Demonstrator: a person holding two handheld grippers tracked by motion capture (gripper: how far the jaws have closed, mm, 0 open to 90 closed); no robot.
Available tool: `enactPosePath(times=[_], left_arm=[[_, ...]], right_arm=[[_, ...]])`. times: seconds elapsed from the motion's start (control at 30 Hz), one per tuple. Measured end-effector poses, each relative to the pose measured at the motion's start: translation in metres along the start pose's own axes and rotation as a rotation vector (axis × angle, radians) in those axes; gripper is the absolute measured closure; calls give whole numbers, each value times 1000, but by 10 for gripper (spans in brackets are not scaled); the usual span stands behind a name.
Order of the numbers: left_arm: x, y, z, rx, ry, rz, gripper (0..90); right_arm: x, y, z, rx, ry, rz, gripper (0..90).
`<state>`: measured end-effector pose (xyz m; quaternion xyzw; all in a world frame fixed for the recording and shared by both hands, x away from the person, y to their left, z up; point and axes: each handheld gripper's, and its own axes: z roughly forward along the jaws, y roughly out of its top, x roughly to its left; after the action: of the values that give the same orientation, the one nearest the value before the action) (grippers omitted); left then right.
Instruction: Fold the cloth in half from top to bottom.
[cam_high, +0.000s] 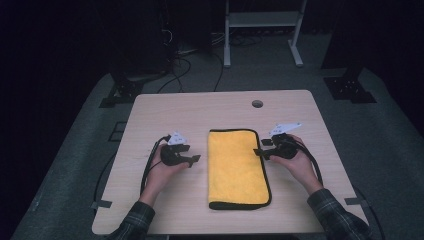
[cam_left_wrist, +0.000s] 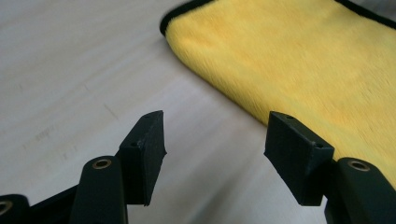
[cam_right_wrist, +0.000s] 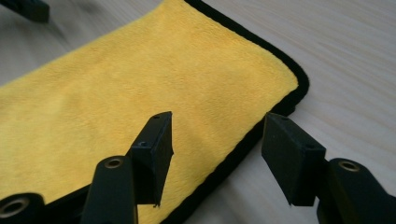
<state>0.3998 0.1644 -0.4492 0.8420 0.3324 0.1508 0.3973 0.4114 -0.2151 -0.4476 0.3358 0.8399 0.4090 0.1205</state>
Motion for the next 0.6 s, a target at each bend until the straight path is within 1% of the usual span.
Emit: enactPosePath(times=[0.03,0.1,0.17,0.23,0.3,0.37,0.5,0.53,0.6], left_arm=[[2,4,3,-4,5,4,375],[5,12,9,-5,6,0,380],[9,19,16,-8,2,-5,385],[14,25,25,-7,0,-10,384],[17,29,32,-9,3,-16,389],[21,34,40,-8,1,-18,398],[28,44,54,-5,13,-19,403],[30,46,57,-1,15,-16,404],[32,51,63,6,23,-17,409]], right_arm=[[-2,2,2,4,-9,-8,427],[-6,7,8,-4,-3,8,433],[-10,12,13,0,-15,4,434],[-15,17,17,-4,-19,11,435],[-21,22,21,-13,-22,22,438],[-25,26,24,-12,-25,25,438],[-36,33,34,10,-30,34,448],[-38,34,36,3,-33,38,450],[-44,36,42,19,-39,51,449]])
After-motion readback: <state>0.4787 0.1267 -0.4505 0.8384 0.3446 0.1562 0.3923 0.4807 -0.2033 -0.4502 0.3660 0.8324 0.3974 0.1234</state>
